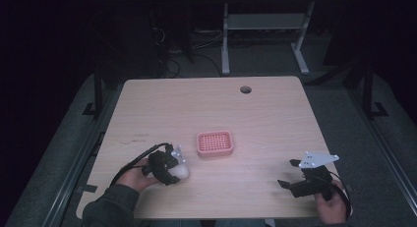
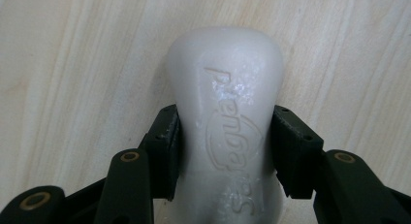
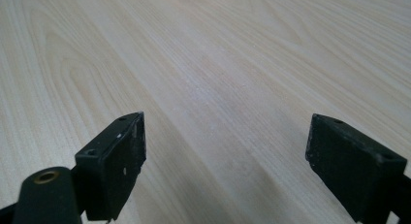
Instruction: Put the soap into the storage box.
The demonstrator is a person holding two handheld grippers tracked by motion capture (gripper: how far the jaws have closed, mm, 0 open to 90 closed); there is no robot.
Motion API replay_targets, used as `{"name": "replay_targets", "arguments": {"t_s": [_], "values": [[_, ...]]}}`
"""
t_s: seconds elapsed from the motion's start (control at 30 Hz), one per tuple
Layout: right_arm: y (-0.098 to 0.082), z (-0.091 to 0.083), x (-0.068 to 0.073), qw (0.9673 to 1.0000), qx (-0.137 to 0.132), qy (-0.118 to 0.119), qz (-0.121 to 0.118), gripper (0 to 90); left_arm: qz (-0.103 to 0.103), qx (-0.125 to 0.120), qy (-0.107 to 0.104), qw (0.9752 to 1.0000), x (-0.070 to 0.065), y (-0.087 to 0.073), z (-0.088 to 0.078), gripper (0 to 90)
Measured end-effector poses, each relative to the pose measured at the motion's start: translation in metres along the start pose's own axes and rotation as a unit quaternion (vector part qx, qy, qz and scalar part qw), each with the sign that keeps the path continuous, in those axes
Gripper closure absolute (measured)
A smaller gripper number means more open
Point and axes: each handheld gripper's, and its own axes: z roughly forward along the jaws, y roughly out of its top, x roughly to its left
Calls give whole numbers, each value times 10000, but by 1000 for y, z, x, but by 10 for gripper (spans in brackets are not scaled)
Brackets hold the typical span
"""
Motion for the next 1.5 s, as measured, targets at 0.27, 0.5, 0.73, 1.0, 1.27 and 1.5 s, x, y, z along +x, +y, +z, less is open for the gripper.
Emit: {"name": "replay_targets", "arguments": {"t_s": [0.27, 0.5, 0.73, 1.0, 1.27, 1.5], "values": [[0, 0, -1, 10000, -6, 1, 4, 142, 32, -95, 25, 9999, 1, 6, -7, 498], [-1, 0, -1, 10000, -26, 5, 27, 142, 52, -148, 24, 9999, 3, 13, -10, 498], [-1, -1, -2, 10000, -49, 2, 35, 142, 146, -165, -21, 9998, 6, 22, -14, 498], [-1, -1, -2, 10000, -72, 0, 66, 142, 197, -165, -42, 9997, 10, 31, -16, 498], [-1, -1, -3, 9999, -80, 10, 90, 142, 196, -191, -78, 9996, 16, 38, -17, 498], [-1, -2, -3, 9999, -95, 19, 101, 142, 254, -167, -118, 9995, 20, 44, -16, 498]]}}
